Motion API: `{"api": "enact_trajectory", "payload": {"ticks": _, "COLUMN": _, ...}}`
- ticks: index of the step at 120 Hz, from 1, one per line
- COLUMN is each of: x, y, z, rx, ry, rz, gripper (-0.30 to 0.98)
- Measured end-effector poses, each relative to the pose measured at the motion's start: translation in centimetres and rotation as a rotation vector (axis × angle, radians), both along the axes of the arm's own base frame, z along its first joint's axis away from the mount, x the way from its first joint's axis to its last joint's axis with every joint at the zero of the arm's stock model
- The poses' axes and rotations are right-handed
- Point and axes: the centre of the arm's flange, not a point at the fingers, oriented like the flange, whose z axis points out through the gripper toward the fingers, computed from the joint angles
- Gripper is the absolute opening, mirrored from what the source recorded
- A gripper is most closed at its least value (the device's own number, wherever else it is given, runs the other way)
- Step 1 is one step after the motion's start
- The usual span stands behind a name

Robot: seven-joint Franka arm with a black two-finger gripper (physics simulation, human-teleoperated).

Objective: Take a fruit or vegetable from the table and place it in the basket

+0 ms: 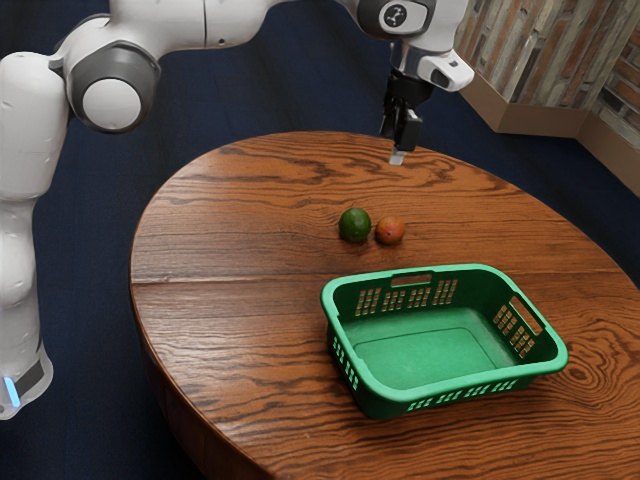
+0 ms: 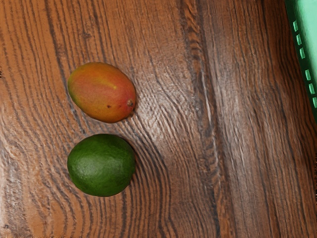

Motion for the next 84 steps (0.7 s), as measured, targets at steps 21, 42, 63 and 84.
{"api": "enact_trajectory", "payload": {"ticks": 21, "x": 0.01, "y": -0.07, "z": -0.02, "rx": -0.007, "ry": -0.001, "rz": 0.031, "gripper": 0.69}}
{"api": "enact_trajectory", "payload": {"ticks": 42, "x": -0.08, "y": -0.06, "z": 0.16, "rx": -0.008, "ry": -0.005, "rz": 0.055, "gripper": 0.69}}
{"api": "enact_trajectory", "payload": {"ticks": 63, "x": -0.09, "y": -0.01, "z": 0.19, "rx": -0.002, "ry": -0.006, "rz": 0.067, "gripper": 0.69}}
{"api": "enact_trajectory", "payload": {"ticks": 84, "x": 0.04, "y": -0.13, "z": 0.15, "rx": 0.009, "ry": -0.009, "rz": 0.009, "gripper": 0.69}}
